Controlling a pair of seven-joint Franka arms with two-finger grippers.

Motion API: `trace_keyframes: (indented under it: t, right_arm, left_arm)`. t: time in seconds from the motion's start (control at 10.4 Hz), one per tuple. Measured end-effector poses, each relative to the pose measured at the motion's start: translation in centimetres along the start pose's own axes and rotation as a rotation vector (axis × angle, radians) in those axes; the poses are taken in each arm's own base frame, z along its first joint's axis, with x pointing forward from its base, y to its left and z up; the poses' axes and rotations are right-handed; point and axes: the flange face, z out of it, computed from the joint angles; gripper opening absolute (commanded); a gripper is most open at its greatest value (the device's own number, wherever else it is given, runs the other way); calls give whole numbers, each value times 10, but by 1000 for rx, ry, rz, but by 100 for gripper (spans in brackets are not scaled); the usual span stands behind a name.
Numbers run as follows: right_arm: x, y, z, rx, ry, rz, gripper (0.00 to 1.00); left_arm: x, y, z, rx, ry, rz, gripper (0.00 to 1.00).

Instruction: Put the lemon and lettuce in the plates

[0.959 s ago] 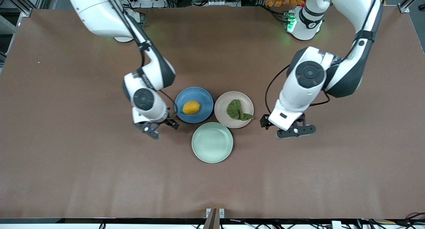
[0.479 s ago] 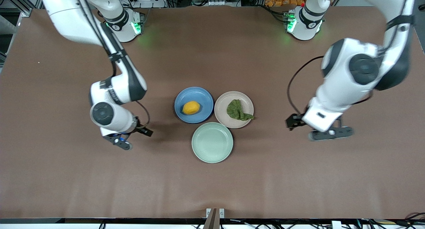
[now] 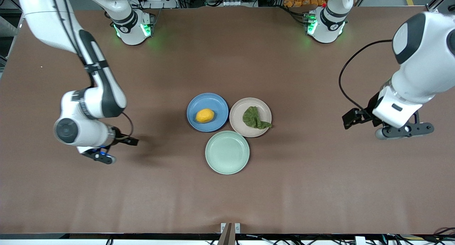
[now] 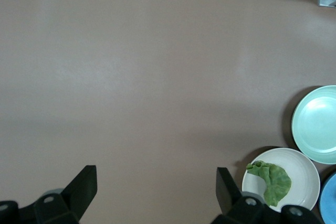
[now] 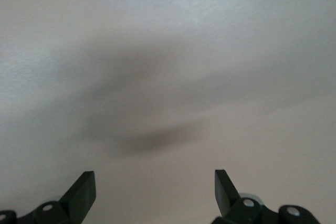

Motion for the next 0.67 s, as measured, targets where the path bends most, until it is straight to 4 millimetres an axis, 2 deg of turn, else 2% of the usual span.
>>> trace_keyframes:
  t: [0.19, 0.29, 0.48, 0.67]
  right_arm:
    - [8, 34, -8, 15, -18, -19, 100]
    - [7, 40, -12, 18, -26, -21, 100]
    - [-5, 38, -17, 17, -29, -33, 100]
    - [-27, 35, -26, 14, -31, -64, 100]
  left_arm:
    - [-8, -9, -20, 23, -4, 36, 100]
    - [-14, -13, -30, 40, -7, 39, 100]
    - [-25, -19, -51, 64, -17, 65, 100]
    - [-30, -30, -64, 66, -15, 87, 100]
